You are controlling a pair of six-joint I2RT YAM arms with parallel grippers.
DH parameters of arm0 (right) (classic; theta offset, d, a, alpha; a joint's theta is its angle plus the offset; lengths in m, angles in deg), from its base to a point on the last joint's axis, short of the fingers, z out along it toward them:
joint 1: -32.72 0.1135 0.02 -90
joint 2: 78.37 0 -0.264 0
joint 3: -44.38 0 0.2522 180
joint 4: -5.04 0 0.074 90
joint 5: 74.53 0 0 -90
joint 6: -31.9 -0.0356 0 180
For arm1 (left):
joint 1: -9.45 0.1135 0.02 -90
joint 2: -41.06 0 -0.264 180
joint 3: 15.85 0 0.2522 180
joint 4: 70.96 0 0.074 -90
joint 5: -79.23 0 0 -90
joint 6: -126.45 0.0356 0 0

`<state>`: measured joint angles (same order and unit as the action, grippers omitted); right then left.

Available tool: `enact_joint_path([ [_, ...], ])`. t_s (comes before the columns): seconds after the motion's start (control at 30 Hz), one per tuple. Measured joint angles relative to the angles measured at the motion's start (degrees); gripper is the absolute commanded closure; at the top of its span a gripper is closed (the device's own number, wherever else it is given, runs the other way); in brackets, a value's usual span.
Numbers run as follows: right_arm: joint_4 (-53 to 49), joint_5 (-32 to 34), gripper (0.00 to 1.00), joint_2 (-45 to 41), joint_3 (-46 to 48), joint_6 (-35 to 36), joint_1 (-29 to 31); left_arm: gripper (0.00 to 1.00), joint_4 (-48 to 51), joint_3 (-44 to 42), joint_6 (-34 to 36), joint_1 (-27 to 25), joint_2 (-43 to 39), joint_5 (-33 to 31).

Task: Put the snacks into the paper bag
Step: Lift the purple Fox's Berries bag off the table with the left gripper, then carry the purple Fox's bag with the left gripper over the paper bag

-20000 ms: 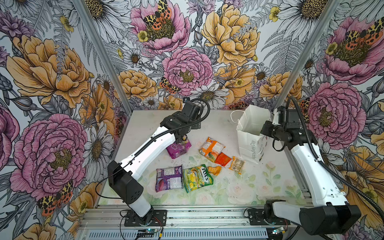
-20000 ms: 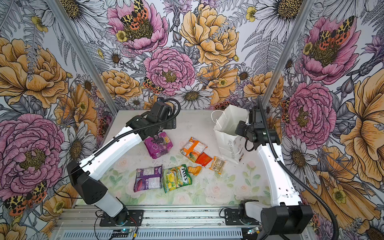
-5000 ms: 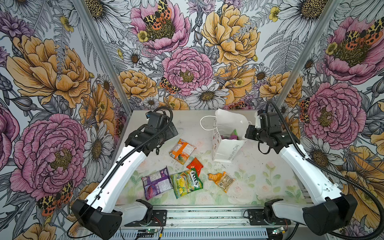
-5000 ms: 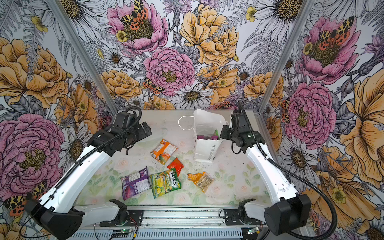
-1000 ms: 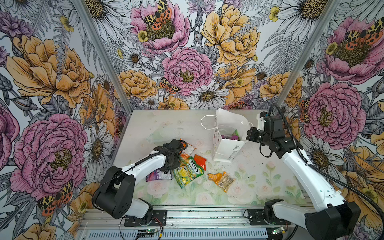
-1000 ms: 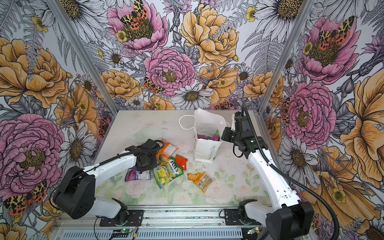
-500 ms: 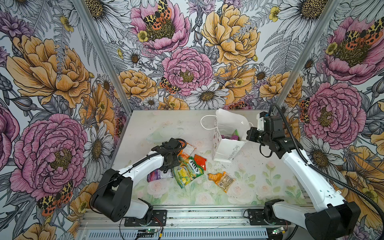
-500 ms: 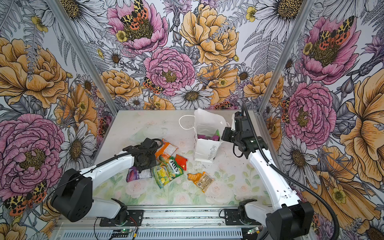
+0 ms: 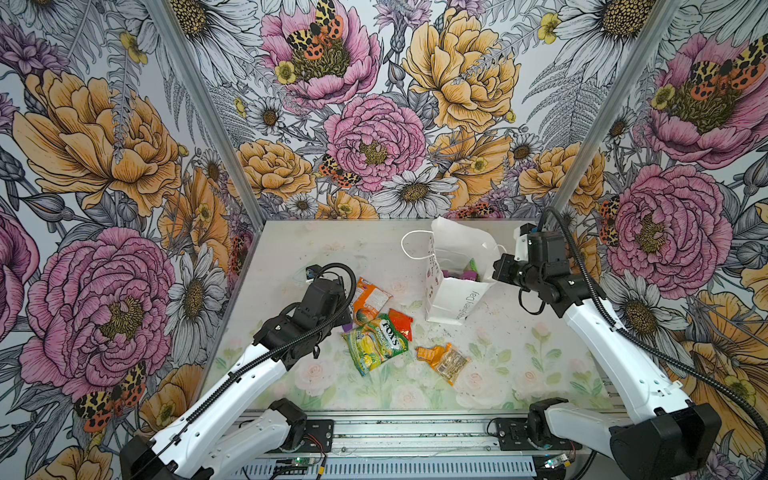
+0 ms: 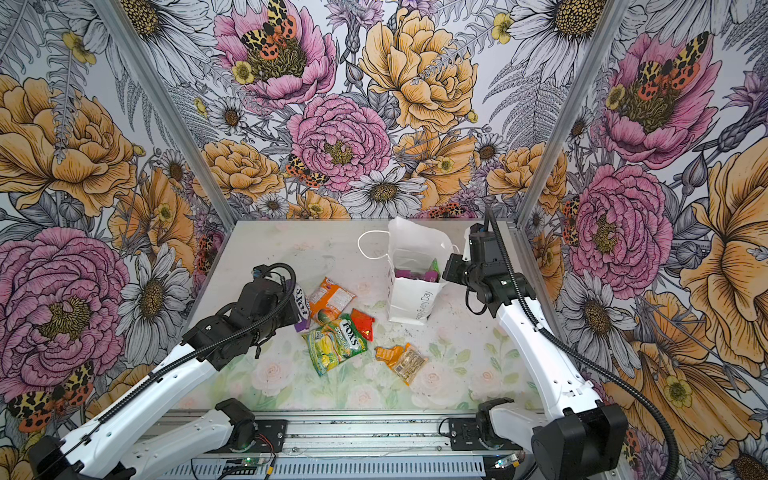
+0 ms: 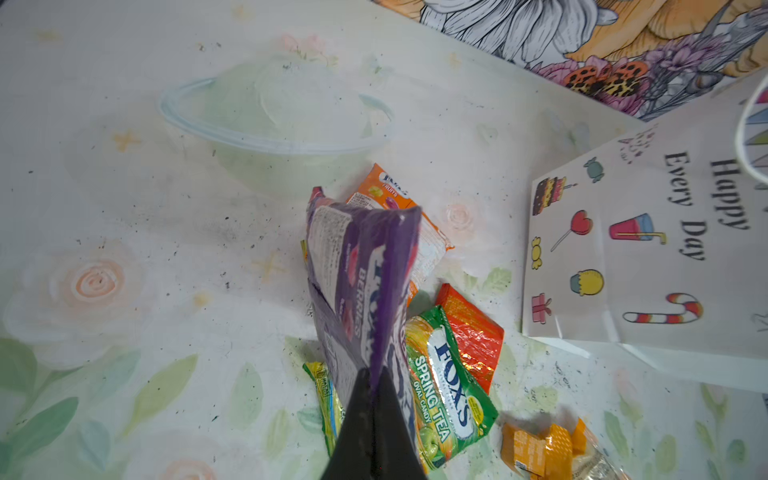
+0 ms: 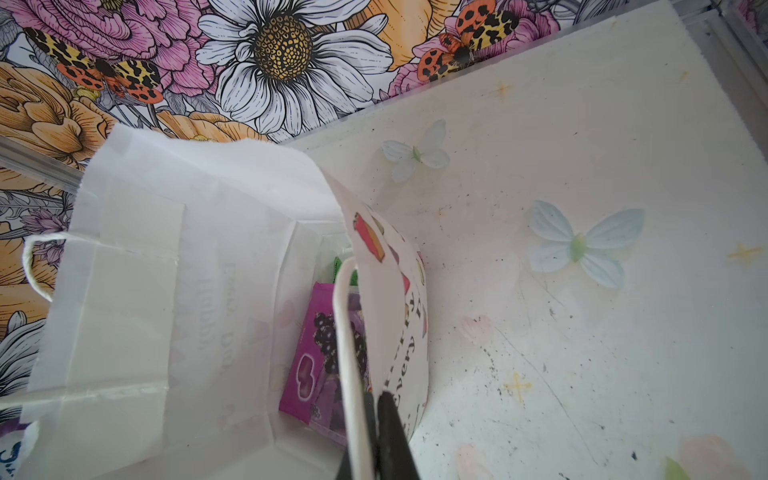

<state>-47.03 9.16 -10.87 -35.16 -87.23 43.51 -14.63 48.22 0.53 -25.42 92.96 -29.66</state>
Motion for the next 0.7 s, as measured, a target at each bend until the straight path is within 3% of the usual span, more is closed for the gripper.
enact_joint_path([
  [0.27,0.0,-0.07,1.0,0.0,0.0,-0.39,0.0,1.0,-5.31,3.26,3.34,-3.43,-3.32,-0.83],
  [0.7,-0.09,-0.13,1.0,-0.11,-0.02,-0.42,0.0,1.0,-9.01,18.21,9.49,-5.88,3.61,2.99],
])
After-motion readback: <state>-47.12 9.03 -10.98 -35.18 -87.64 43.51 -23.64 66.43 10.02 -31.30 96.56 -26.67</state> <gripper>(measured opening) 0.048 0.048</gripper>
